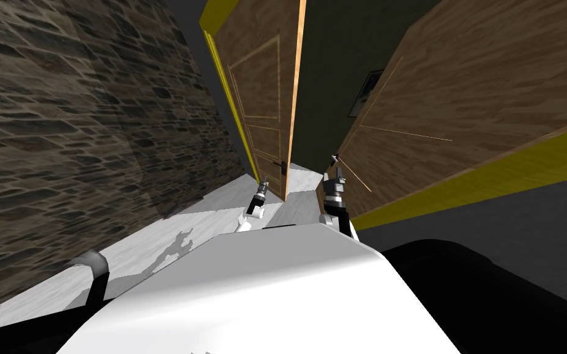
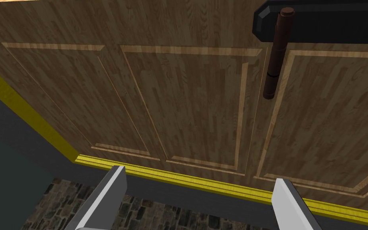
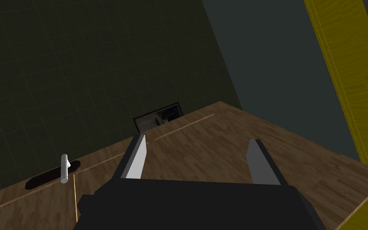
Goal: Push the door open
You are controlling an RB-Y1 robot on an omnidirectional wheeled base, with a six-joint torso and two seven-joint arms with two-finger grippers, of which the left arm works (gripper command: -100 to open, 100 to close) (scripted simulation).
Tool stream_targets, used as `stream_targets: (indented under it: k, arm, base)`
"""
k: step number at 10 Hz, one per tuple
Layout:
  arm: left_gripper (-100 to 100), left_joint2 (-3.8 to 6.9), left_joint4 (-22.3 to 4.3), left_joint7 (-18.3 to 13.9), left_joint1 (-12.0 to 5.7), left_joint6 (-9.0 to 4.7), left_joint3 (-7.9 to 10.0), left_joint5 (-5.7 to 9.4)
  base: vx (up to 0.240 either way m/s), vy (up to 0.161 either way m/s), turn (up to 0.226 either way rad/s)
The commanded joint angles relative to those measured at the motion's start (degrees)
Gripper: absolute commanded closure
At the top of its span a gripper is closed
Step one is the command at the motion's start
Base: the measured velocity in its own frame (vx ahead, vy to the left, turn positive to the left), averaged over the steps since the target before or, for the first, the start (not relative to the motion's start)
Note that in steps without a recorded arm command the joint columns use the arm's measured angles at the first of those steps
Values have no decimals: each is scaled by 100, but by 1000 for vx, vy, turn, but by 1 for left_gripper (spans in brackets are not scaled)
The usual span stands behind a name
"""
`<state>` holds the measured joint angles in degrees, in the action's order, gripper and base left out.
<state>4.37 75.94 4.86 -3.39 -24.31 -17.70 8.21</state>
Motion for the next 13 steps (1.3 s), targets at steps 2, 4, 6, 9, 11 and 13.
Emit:
stream_targets:
  k: [2,4,6,9,11,13]
  arm:
    - [-100,-25,-401,-29,-308,49,-166,108]
    - [-100,-38,-523,-36,-392,50,-211,135]
    - [-100,-67,-761,-51,-558,52,-298,190]
    - [-100,-111,-1118,-72,-805,55,-428,271]
    - [-100,-149,-1333,-85,-955,56,-507,320]
    - [-100,-206,-1657,-105,-1180,59,-626,394]
  base:
    - [96,127,-142]
    - [60,67,-37]
    - [61,65,-105]
    - [64,94,-85]
    - [71,86,-76]
    - [90,121,-144]
